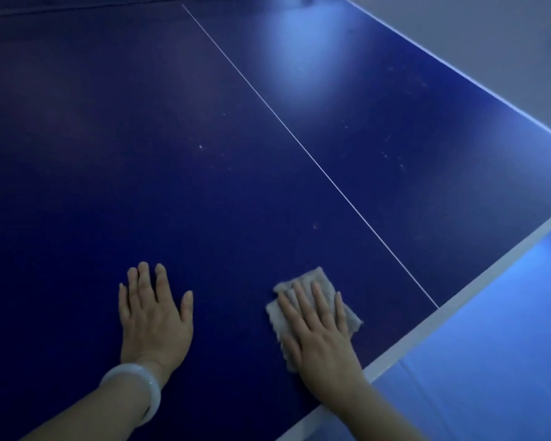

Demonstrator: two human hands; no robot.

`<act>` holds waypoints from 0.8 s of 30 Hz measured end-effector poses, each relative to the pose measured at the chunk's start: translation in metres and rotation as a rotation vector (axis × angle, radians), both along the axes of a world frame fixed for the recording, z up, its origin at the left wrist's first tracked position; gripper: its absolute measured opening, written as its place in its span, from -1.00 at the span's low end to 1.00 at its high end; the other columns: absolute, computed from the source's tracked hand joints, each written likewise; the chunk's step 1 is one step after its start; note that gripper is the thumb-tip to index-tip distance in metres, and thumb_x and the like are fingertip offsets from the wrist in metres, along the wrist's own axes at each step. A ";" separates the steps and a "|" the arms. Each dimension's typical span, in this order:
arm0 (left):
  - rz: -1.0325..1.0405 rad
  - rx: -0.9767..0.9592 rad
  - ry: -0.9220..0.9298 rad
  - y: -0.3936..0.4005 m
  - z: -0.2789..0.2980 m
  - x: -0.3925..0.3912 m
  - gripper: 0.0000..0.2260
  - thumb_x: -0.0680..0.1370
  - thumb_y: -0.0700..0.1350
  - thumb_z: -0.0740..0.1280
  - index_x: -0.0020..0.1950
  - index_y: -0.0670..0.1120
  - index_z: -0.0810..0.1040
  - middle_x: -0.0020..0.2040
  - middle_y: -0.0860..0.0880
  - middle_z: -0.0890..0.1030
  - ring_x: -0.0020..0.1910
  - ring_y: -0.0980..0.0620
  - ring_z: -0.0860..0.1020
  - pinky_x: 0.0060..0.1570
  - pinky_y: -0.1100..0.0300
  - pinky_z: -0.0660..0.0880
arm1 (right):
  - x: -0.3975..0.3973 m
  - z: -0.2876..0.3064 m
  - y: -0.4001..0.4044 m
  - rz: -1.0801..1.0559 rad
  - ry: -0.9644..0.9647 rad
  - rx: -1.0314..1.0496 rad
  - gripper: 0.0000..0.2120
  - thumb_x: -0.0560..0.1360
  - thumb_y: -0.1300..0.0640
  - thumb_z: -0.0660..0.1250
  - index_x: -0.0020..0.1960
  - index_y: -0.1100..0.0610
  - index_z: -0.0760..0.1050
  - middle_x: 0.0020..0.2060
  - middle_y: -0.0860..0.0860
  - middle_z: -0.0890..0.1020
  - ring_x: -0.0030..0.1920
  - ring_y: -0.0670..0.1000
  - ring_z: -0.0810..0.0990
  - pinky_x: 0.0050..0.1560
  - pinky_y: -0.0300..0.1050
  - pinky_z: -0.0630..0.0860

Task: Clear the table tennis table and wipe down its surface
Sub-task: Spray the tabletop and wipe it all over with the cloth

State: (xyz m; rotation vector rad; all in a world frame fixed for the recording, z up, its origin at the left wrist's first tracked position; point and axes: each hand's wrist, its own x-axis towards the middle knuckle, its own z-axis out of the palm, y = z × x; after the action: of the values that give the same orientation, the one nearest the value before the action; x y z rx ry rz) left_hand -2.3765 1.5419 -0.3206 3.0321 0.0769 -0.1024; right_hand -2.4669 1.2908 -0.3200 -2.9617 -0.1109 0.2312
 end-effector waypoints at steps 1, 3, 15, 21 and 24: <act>0.001 0.002 -0.002 0.000 0.000 0.000 -0.31 0.56 0.20 -0.15 0.58 -0.20 0.02 0.59 -0.23 -0.02 0.58 -0.15 -0.09 0.54 -0.08 -0.16 | -0.012 0.001 -0.010 0.023 0.019 -0.022 -0.47 0.67 -0.18 -0.12 0.60 -0.05 0.02 0.59 -0.05 0.08 0.59 0.13 -0.05 0.45 0.33 0.02; 0.002 0.007 -0.001 0.000 -0.001 0.001 -0.31 0.57 0.20 -0.14 0.58 -0.20 0.02 0.59 -0.23 -0.02 0.58 -0.15 -0.09 0.54 -0.08 -0.16 | -0.019 0.003 -0.044 -0.065 0.018 -0.140 -0.44 0.65 -0.18 -0.17 0.58 -0.03 0.14 0.55 -0.02 0.24 0.57 0.16 0.08 0.43 0.39 0.08; 0.012 0.004 -0.002 0.000 -0.001 0.001 -0.36 0.61 0.16 -0.03 0.58 -0.20 0.03 0.59 -0.23 -0.02 0.58 -0.16 -0.09 0.54 -0.08 -0.16 | -0.047 0.010 0.000 -0.287 0.030 -0.075 -0.45 0.63 -0.18 -0.10 0.56 -0.03 0.20 0.55 -0.01 0.24 0.57 0.21 0.07 0.42 0.47 0.04; 0.019 0.038 0.000 0.000 -0.004 0.001 -0.36 0.62 0.17 -0.05 0.58 -0.20 0.01 0.59 -0.24 -0.02 0.58 -0.16 -0.08 0.54 -0.09 -0.15 | -0.055 0.008 -0.058 -0.560 0.021 -0.134 -0.34 0.56 -0.26 -0.29 0.58 -0.05 0.03 0.57 -0.03 0.15 0.58 0.17 -0.04 0.48 0.37 -0.17; 0.018 0.032 -0.008 0.000 -0.004 0.001 -0.36 0.62 0.16 -0.03 0.58 -0.20 0.02 0.58 -0.25 -0.01 0.57 -0.17 -0.08 0.54 -0.10 -0.14 | -0.058 0.008 -0.008 -0.532 0.011 -0.069 -0.37 0.57 -0.20 -0.19 0.58 0.00 0.09 0.57 0.04 0.12 0.57 0.23 -0.07 0.48 0.35 -0.11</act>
State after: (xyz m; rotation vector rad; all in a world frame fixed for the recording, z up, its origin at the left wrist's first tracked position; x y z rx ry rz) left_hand -2.3753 1.5416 -0.3247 3.0631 0.1058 -0.0888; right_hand -2.5252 1.2826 -0.3119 -2.9204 0.6880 0.1777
